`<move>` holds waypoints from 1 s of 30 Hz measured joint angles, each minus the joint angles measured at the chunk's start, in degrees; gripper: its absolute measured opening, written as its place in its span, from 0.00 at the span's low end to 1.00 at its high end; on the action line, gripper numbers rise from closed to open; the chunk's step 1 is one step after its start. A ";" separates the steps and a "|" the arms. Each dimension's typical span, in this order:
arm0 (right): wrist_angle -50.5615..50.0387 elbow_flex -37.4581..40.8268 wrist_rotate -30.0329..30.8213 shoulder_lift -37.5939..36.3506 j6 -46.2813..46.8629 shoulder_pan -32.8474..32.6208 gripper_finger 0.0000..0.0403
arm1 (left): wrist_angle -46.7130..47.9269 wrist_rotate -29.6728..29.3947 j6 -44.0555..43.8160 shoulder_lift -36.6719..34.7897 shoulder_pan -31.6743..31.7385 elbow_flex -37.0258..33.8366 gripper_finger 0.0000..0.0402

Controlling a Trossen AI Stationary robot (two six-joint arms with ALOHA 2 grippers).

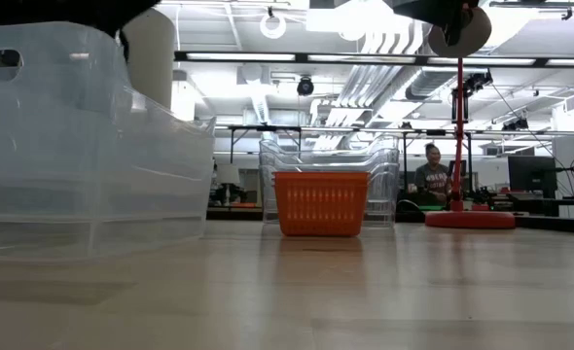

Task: Stack baskets by color
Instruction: Return to Home Position

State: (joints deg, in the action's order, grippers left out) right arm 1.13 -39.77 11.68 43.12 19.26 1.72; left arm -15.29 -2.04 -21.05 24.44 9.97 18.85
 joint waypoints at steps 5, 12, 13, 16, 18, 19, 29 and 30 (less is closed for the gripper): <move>0.00 0.00 1.99 -0.01 0.27 0.00 0.52 | -1.26 -2.28 -5.19 -6.28 -2.88 -6.86 0.00; 0.00 0.00 2.29 0.00 3.11 0.00 0.52 | -1.46 -5.29 -3.90 -14.07 -7.13 -11.79 0.00; -0.02 0.00 2.28 0.01 3.93 0.00 0.52 | -1.44 -5.50 -3.88 -15.35 -7.33 -12.64 0.00; 0.00 0.00 1.79 0.01 5.90 0.01 0.52 | -1.21 -5.57 -3.86 -19.04 -7.58 -14.96 0.00; 0.00 0.00 1.73 0.01 6.54 0.02 0.52 | -1.20 -5.74 -3.86 -21.38 -7.53 -16.64 0.00; 0.00 0.00 1.69 0.01 6.85 0.02 0.52 | -1.20 -5.88 -3.86 -22.49 -7.45 -17.48 0.00; -0.50 -0.02 1.59 -0.01 10.89 0.02 0.52 | 8.86 -6.15 -1.66 -24.19 -7.25 -18.18 0.00; -1.06 -0.02 1.56 -0.02 10.91 0.01 0.52 | 9.92 -6.15 -1.18 -24.18 -7.25 -18.18 0.00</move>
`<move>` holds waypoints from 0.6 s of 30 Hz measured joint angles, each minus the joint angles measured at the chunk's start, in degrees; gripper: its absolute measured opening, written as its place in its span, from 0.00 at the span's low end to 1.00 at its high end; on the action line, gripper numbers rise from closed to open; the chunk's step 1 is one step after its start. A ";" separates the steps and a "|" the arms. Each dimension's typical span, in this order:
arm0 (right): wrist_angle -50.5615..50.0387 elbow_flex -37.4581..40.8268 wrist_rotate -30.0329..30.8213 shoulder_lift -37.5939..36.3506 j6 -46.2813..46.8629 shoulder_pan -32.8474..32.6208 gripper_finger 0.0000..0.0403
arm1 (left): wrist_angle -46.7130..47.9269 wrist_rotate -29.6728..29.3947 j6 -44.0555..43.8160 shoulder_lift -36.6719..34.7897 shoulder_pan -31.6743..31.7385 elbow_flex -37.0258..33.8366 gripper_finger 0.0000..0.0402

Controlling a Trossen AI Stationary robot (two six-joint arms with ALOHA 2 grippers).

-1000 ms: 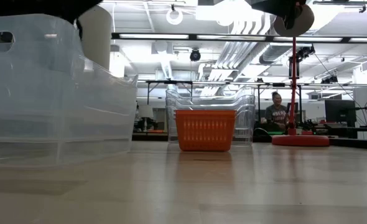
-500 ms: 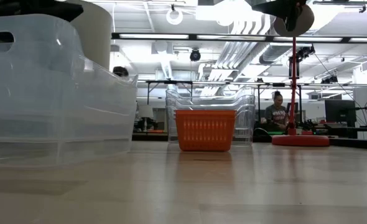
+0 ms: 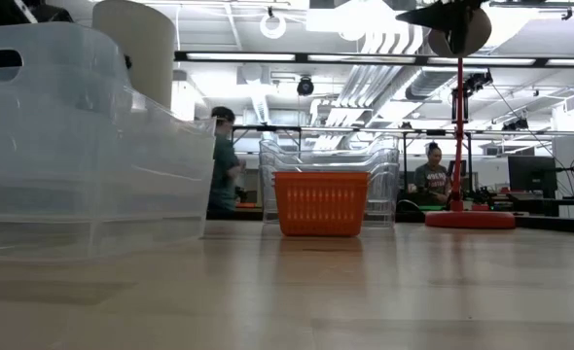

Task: Stack baskets by color
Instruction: Return to Home Position

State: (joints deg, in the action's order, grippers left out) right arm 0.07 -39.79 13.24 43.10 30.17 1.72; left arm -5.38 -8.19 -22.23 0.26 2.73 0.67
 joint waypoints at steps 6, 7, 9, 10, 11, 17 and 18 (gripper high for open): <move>-7.07 0.00 -5.45 -1.03 1.01 0.01 0.50 | 3.71 0.69 -1.06 0.42 0.02 0.00 0.00; -8.89 0.00 -6.65 -1.73 1.08 0.00 0.48 | 3.89 0.78 -1.17 0.45 0.00 0.00 0.00; -12.07 0.67 -8.73 -3.96 0.76 -0.15 0.43 | 3.77 0.77 -1.06 0.43 -0.01 0.00 0.00; -13.39 1.29 -9.41 -5.50 0.14 -0.36 0.39 | 3.76 0.76 -1.05 0.43 0.00 0.00 0.00; -14.58 2.07 -9.87 -7.21 -0.51 -0.60 0.36 | 3.86 0.77 -1.16 0.45 0.01 0.00 0.00; -13.03 11.66 -10.31 -22.67 -0.54 -3.16 0.06 | 3.84 0.76 -1.15 0.44 -0.01 0.00 0.00; -11.80 14.02 -10.31 -25.66 0.18 -3.77 0.03 | 3.84 0.76 -1.15 0.45 0.02 0.00 0.00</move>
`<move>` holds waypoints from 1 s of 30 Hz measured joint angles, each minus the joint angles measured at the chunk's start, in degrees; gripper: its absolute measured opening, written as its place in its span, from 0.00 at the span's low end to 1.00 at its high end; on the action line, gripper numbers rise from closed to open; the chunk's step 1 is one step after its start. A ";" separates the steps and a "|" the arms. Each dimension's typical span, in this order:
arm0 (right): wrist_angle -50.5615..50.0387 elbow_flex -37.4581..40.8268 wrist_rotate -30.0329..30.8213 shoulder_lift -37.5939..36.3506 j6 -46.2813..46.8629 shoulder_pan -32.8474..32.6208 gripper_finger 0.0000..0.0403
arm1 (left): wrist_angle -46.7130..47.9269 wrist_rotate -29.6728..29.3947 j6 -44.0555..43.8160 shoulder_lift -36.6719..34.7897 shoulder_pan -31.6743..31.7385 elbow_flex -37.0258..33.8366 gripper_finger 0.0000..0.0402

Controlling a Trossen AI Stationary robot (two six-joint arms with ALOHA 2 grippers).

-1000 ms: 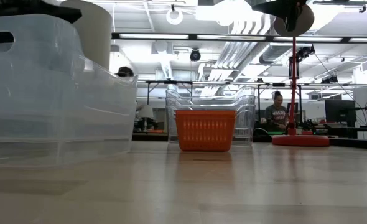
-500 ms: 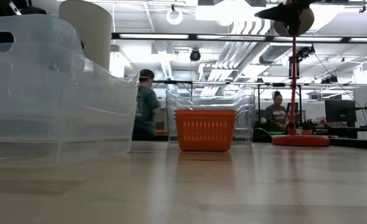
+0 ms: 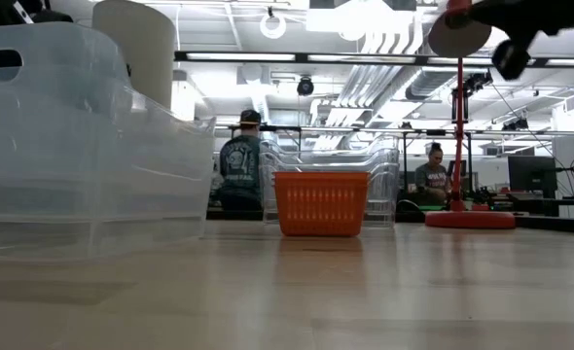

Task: Stack baskets by color
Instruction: Return to Home Position

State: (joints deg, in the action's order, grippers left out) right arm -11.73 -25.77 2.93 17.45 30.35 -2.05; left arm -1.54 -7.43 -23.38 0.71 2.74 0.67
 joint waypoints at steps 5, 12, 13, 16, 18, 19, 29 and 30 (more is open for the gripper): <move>13.10 12.22 2.96 -10.93 3.25 -3.07 0.03 | 0.00 0.00 0.00 0.00 -0.02 0.00 0.00; 21.83 21.58 5.57 -15.60 1.33 -6.35 0.00 | -0.02 -0.01 0.00 0.00 0.00 0.00 0.00; 21.64 22.26 5.56 -15.89 0.87 -6.61 0.00 | -0.02 -0.01 0.00 0.00 0.00 0.01 0.00; 21.32 23.79 5.54 -16.89 -0.51 -7.05 0.00 | -0.02 -0.01 0.00 0.00 0.00 0.02 0.00; 21.55 24.73 5.56 -17.41 -1.98 -7.12 0.00 | -0.02 -0.01 0.00 0.00 0.00 0.02 0.00; 21.30 25.11 5.56 -17.39 -2.42 -7.12 0.00 | -0.02 -0.01 0.00 0.00 0.00 0.02 0.00; 14.04 25.19 5.18 -17.13 -12.66 -7.12 0.00 | -0.05 -0.04 0.00 0.00 -0.01 0.04 0.00; 14.04 25.19 5.06 -17.13 -13.16 -7.12 0.00 | -0.04 -0.04 0.00 0.00 -0.01 0.04 0.00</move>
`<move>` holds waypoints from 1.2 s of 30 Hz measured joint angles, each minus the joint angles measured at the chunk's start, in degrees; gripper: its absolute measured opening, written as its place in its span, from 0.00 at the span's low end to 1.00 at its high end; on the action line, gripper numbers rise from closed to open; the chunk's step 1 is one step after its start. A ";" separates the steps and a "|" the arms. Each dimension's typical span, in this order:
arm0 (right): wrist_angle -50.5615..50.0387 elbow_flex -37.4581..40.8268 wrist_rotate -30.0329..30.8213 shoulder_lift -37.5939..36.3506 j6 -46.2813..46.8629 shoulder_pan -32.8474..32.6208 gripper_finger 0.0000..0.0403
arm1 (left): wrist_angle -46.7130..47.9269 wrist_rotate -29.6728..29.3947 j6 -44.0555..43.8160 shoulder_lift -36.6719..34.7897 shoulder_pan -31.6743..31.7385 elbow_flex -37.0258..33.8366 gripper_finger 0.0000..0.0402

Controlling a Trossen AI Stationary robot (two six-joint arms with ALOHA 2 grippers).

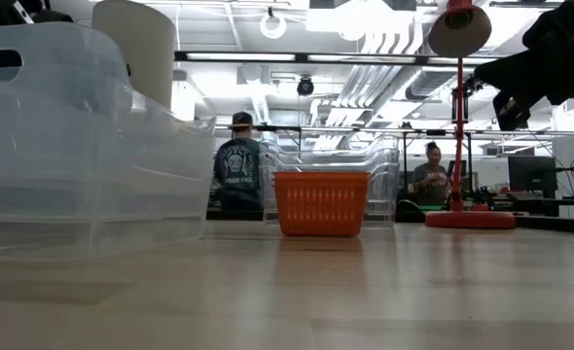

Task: Stack baskets by color
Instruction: Return to Home Position

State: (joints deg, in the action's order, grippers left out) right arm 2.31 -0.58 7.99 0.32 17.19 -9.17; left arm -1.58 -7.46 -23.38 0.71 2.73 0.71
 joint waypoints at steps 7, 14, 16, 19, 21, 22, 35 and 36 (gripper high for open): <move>0.02 0.02 0.04 0.00 -2.19 0.00 0.00 | 0.00 0.00 -0.02 0.00 0.00 0.02 0.00; 0.02 0.02 0.10 0.00 -2.23 0.00 0.00 | 0.00 0.00 0.00 0.00 0.01 0.02 0.00; 0.02 0.04 0.13 0.00 -2.23 0.00 0.00 | 0.00 0.00 0.00 0.00 0.00 0.02 0.00; 0.02 0.04 0.15 0.00 -2.25 0.00 0.00 | 0.00 0.00 0.00 0.00 0.01 0.02 0.00; 0.02 0.04 0.15 0.02 -2.23 0.00 0.00 | 0.00 0.00 0.00 0.00 -0.01 0.02 0.00; 0.00 0.04 0.17 0.02 -2.23 0.00 0.00 | 0.00 0.00 0.00 0.00 -0.01 0.02 0.00; 0.00 0.07 0.28 0.02 -2.23 0.00 0.00 | 0.01 0.00 -0.01 0.00 0.01 0.02 0.00; 0.00 0.07 0.28 0.02 -2.23 0.00 0.00 | 0.01 0.00 0.00 0.02 0.01 0.02 0.00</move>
State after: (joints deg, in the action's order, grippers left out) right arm 2.31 -0.51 8.28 0.34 14.96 -9.17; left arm -1.58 -7.46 -23.38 0.73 2.74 0.73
